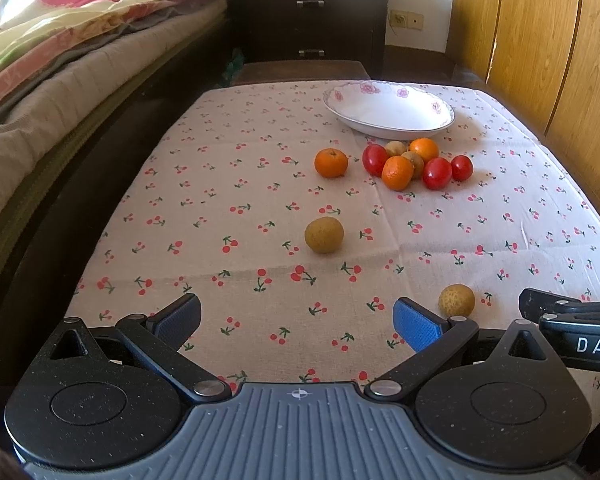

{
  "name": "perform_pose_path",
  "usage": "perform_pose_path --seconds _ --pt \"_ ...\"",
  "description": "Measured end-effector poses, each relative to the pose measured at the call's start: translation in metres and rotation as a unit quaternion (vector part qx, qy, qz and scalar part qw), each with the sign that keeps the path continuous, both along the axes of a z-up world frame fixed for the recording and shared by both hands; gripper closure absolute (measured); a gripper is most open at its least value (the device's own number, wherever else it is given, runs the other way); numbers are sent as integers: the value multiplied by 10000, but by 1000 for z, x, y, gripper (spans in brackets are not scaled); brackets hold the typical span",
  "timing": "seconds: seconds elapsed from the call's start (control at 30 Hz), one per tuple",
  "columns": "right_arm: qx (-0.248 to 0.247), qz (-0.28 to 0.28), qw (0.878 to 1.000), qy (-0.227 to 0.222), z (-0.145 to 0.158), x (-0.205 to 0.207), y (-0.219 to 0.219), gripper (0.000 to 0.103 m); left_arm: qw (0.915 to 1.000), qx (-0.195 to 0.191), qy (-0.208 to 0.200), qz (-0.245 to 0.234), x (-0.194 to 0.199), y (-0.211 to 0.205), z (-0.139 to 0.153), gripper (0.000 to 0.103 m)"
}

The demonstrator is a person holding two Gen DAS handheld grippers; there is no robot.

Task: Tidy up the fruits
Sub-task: 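Move both tools toward the two loose brown round fruits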

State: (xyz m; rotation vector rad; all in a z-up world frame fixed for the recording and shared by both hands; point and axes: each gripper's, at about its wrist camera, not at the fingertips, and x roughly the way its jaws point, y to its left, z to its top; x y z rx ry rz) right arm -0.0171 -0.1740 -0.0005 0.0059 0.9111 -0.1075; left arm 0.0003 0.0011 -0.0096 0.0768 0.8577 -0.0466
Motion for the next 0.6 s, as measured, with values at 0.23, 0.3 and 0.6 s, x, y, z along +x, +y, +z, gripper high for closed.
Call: perform_pose_path --seconds 0.23,0.3,0.6 --pt "-13 31 10000 14 0 1 1 0 10000 5 1 -12 0 0 0 0" --pt "-12 37 10000 17 0 1 1 0 10000 4 0 -13 0 -1 0 0" --pt "16 86 10000 44 -2 1 3 0 10000 8 10 -37 0 -2 0 0"
